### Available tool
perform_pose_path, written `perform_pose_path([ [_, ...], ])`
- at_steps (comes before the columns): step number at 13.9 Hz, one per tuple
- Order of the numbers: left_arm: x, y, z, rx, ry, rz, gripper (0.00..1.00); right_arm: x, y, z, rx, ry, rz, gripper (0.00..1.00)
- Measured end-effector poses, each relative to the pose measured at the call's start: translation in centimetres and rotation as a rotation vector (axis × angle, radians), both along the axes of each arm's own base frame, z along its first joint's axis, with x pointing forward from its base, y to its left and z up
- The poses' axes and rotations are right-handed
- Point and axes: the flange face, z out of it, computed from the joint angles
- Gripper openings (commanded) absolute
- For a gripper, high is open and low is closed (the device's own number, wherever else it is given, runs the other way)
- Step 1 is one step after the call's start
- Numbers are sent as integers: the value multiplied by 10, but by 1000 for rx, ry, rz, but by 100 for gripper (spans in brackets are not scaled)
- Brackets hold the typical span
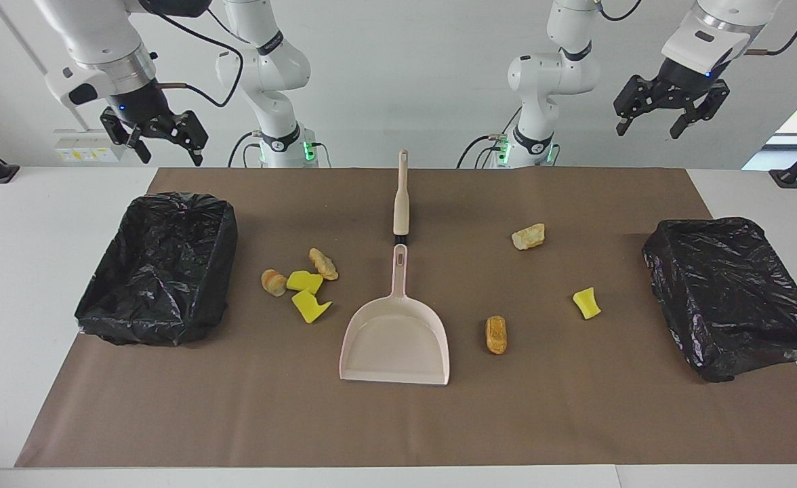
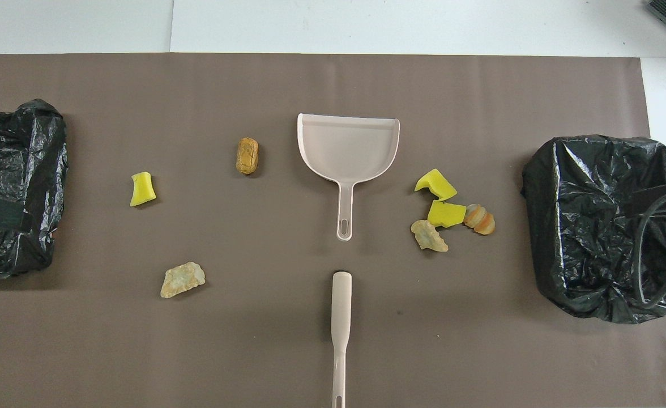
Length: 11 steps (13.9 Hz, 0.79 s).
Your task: Sweep and dump trash in bin
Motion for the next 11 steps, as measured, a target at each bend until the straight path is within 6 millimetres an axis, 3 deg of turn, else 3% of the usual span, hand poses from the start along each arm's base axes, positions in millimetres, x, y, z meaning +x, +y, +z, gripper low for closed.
perform_pose_path([
  [4,-5,-14,-5,4,11,-15,100,-6,2,-5,2,14,23,100],
  [8,-17,-84,-46,27,25,-58,100,-10,2,-7,4,25,12,100],
  [11,-50,-143,-95,50,34,-84,100,-11,2,-7,4,27,1,100],
])
